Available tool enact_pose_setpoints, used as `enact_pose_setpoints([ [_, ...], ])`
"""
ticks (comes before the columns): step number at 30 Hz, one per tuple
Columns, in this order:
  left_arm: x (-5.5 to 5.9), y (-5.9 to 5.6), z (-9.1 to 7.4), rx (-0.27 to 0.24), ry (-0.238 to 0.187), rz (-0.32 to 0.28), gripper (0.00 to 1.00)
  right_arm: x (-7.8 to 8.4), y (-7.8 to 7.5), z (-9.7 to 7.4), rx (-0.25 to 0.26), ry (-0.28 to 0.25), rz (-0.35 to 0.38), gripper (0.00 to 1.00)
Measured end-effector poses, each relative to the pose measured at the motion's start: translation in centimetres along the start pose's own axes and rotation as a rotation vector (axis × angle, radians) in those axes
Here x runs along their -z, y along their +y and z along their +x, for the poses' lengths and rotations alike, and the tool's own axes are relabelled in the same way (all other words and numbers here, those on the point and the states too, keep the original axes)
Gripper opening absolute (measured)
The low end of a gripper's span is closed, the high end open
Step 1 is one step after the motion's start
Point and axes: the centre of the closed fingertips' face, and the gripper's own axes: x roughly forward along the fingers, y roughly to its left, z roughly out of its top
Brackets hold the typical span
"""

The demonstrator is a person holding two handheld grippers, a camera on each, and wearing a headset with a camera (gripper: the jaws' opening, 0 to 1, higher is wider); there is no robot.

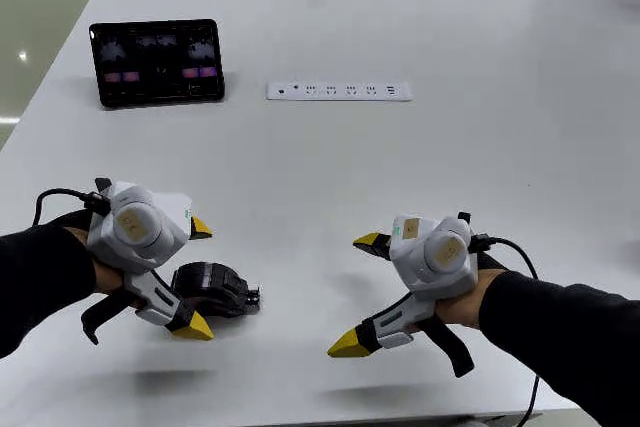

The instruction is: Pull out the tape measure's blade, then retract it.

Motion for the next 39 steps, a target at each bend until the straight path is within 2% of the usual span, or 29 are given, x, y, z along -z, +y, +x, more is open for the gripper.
enact_pose_setpoints([
  [2,0.3,0.3,0.1,-0.009,0.008,-0.015,0.71,-0.3,0.1,0.2,-0.008,-0.007,0.003,0.97],
  [4,0.1,0.6,0.1,-0.020,-0.012,-0.072,0.67,-0.6,0.1,0.5,-0.010,-0.012,0.003,0.94],
  [11,0.0,0.7,0.4,-0.018,0.012,-0.039,0.56,-0.8,-0.1,1.3,-0.012,-0.009,-0.001,0.91],
  [13,-0.5,0.5,0.5,-0.012,0.002,-0.004,0.56,-0.8,0.0,1.5,-0.017,-0.004,-0.013,0.89],
  [16,-0.7,0.2,0.8,-0.003,0.014,0.037,0.51,-0.8,0.2,1.7,-0.022,0.002,-0.025,0.89],
  [17,-0.8,0.1,0.8,0.000,0.019,0.044,0.47,-0.9,0.2,1.8,-0.024,0.003,-0.026,0.88],
  [19,-0.3,-1.3,1.0,0.064,0.056,0.026,0.31,-0.9,0.1,2.0,-0.019,0.007,-0.024,0.85],
  [20,-0.3,-1.1,1.4,0.028,0.045,0.027,0.30,-1.1,0.0,2.1,-0.016,0.008,-0.028,0.83],
  [22,0.0,-1.3,1.7,0.017,0.044,0.046,0.30,-1.4,0.0,2.2,-0.019,0.003,-0.029,0.84],
  [24,0.2,-1.3,1.9,0.016,0.057,0.058,0.30,-1.6,0.0,2.4,-0.022,0.003,-0.034,0.83],
  [31,0.4,-1.0,2.1,0.017,0.084,0.042,0.30,-1.8,0.0,3.4,-0.037,0.016,-0.048,0.79],
  [34,0.4,-0.7,1.9,0.013,0.072,0.028,0.30,-1.8,0.2,4.0,-0.048,0.025,-0.094,0.77],
  [36,0.4,-0.5,1.9,0.005,0.056,0.009,0.31,-1.6,0.1,4.4,-0.045,0.027,-0.094,0.72],
  [39,0.3,-0.4,2.0,-0.004,0.039,-0.014,0.32,-1.3,0.1,4.7,-0.047,0.039,-0.088,0.71],
])
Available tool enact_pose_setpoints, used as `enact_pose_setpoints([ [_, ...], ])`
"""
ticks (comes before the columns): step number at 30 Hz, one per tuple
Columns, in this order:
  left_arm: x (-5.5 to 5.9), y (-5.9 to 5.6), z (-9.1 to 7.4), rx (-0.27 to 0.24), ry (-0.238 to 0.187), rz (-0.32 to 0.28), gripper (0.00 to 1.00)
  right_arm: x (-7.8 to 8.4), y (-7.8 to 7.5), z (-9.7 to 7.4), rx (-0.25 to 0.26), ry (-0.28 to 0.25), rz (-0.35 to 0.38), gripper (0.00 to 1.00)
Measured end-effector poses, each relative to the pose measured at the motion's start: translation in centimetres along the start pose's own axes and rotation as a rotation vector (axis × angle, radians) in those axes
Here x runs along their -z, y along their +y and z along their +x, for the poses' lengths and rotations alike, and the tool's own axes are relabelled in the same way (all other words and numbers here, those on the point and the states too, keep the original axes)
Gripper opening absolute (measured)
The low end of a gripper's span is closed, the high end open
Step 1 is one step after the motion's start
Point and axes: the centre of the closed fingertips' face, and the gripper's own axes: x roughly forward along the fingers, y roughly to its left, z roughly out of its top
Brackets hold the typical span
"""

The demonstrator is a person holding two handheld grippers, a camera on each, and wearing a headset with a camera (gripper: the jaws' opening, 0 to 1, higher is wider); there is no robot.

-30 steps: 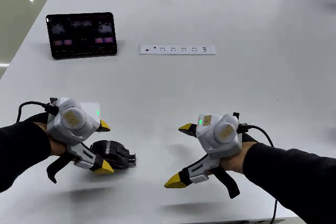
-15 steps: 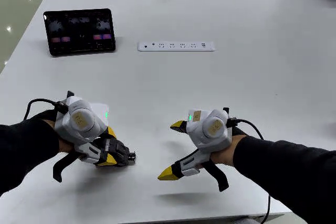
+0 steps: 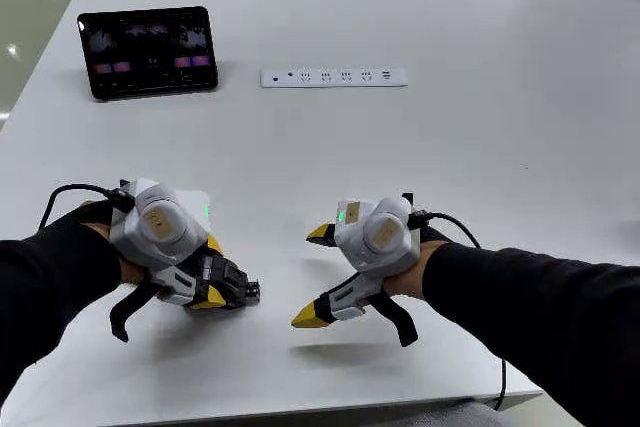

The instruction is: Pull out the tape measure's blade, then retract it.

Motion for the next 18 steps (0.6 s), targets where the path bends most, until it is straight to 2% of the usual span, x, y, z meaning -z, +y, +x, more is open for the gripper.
enact_pose_setpoints([
  [4,-0.1,0.2,-0.1,0.006,-0.006,-0.018,0.33,0.1,-0.1,0.5,-0.005,0.012,-0.006,0.68],
  [12,-0.2,0.2,-0.3,-0.001,-0.013,-0.023,0.33,-1.4,-0.1,1.8,-0.015,-0.009,-0.002,0.60],
  [15,-0.2,0.4,-0.2,0.002,-0.008,-0.026,0.33,-2.2,0.4,2.4,-0.032,-0.019,0.014,0.58],
  [18,-0.1,0.5,-0.2,0.007,-0.001,-0.023,0.33,-2.4,0.9,2.8,-0.049,-0.018,-0.007,0.56],
])
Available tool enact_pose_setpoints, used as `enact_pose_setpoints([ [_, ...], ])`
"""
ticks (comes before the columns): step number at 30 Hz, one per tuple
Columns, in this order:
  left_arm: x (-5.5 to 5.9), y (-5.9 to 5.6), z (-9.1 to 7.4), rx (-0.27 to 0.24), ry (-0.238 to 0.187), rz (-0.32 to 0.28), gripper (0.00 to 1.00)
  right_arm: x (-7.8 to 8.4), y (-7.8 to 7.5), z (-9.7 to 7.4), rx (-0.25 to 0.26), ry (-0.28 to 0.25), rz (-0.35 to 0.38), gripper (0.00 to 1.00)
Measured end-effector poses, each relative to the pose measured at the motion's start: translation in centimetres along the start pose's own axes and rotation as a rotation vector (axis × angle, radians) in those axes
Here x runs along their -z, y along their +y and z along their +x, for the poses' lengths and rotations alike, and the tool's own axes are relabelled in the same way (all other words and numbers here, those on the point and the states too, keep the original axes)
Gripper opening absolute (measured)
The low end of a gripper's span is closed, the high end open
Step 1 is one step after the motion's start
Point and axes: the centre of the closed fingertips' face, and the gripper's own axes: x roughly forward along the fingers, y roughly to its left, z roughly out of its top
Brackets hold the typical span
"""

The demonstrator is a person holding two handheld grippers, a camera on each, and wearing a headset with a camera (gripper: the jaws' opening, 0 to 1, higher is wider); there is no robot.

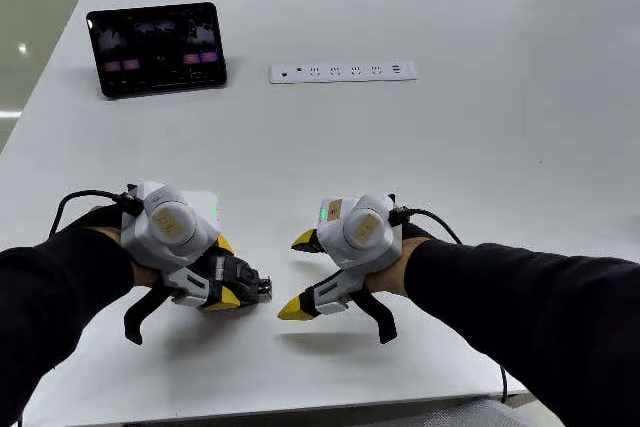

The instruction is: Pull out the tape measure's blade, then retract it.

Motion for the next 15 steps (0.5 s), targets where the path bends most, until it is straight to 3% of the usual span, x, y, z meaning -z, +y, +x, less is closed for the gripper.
enact_pose_setpoints([
  [15,-0.2,0.0,0.1,-0.010,-0.016,-0.001,0.33,0.0,-0.2,1.6,-0.016,0.028,-0.058,0.42],
])
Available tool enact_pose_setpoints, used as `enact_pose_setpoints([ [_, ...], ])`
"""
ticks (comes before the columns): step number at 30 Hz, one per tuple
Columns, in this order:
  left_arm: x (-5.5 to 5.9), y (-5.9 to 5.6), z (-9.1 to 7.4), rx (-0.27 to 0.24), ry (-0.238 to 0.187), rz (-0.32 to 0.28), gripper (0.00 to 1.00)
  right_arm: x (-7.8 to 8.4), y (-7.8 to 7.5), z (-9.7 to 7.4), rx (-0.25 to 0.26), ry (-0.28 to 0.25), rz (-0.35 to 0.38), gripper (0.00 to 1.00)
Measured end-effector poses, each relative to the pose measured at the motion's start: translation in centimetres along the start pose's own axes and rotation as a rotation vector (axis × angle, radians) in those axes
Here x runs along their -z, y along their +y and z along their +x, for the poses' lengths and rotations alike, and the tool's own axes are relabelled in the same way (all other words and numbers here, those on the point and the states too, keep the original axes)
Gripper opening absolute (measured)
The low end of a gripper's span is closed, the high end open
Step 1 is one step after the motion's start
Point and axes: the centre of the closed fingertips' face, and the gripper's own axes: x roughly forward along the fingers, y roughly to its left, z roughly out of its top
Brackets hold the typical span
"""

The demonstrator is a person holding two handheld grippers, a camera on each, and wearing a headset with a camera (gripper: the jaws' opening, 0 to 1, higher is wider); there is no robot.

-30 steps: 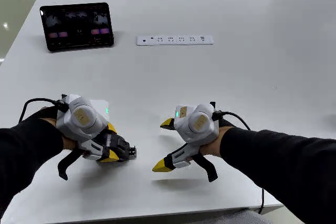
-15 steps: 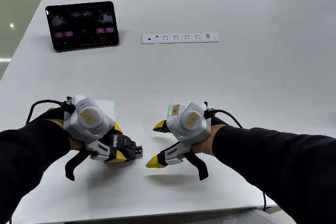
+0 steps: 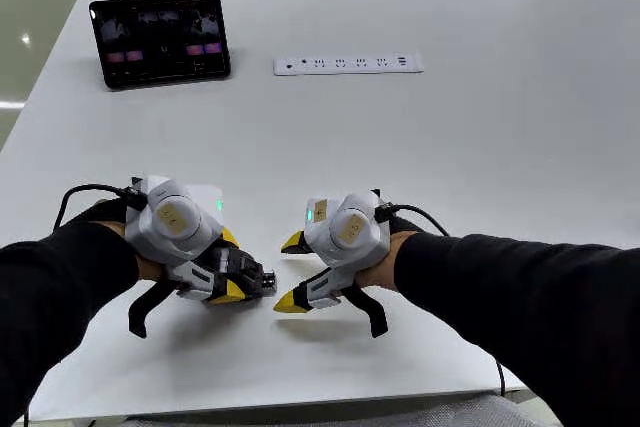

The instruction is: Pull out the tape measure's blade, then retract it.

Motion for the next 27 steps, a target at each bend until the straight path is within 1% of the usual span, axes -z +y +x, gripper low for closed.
enact_pose_setpoints([
  [4,0.0,-0.1,0.0,0.001,0.000,0.002,0.34,-0.4,0.2,0.8,-0.003,0.000,-0.017,0.38],
  [7,-0.1,-0.2,0.0,0.003,-0.001,0.002,0.34,-0.3,0.3,1.2,-0.004,0.015,-0.052,0.30],
  [9,0.0,-0.2,0.0,0.003,-0.001,0.001,0.34,-0.2,0.4,1.5,-0.002,0.022,-0.062,0.25],
  [12,0.0,-0.2,0.0,0.002,-0.001,0.002,0.34,-0.1,0.5,1.6,-0.006,0.028,-0.076,0.15],
  [13,0.0,-0.2,0.0,0.002,-0.001,0.002,0.34,-0.1,0.1,1.7,0.013,0.027,-0.079,0.13],
  [14,0.0,-0.2,0.0,0.001,-0.001,0.002,0.34,-0.1,0.4,1.8,-0.003,0.027,-0.078,0.13],
  [15,0.0,-0.2,0.1,0.001,-0.003,0.001,0.34,-0.1,0.4,1.8,-0.009,0.031,-0.093,0.13],
  [18,0.1,-0.2,0.1,0.003,-0.009,-0.008,0.34,-0.1,0.4,1.8,-0.008,0.040,-0.107,0.12],
  [19,0.0,-0.2,0.1,0.003,-0.010,-0.008,0.34,-0.1,0.3,1.8,-0.009,0.049,-0.090,0.12],
  [20,0.1,-0.2,0.1,0.004,-0.009,-0.007,0.34,0.1,0.4,1.9,-0.009,0.066,-0.027,0.13],
  [22,0.1,-0.3,0.1,0.003,-0.008,-0.005,0.34,0.2,0.4,2.2,-0.003,0.066,-0.046,0.13],
  [23,0.1,-0.3,0.1,0.004,-0.007,-0.003,0.34,0.1,0.3,2.3,0.002,0.060,-0.082,0.13],
  [24,0.1,-0.3,0.1,0.003,-0.006,-0.001,0.34,0.3,0.3,2.3,-0.005,0.059,-0.062,0.13],
  [26,0.2,-0.3,0.1,0.002,-0.008,-0.002,0.34,0.3,0.2,2.3,-0.009,0.039,-0.067,0.12],
  [27,0.2,-0.2,0.2,0.003,-0.010,-0.004,0.34,0.2,0.2,2.3,-0.013,0.032,-0.044,0.12],
])
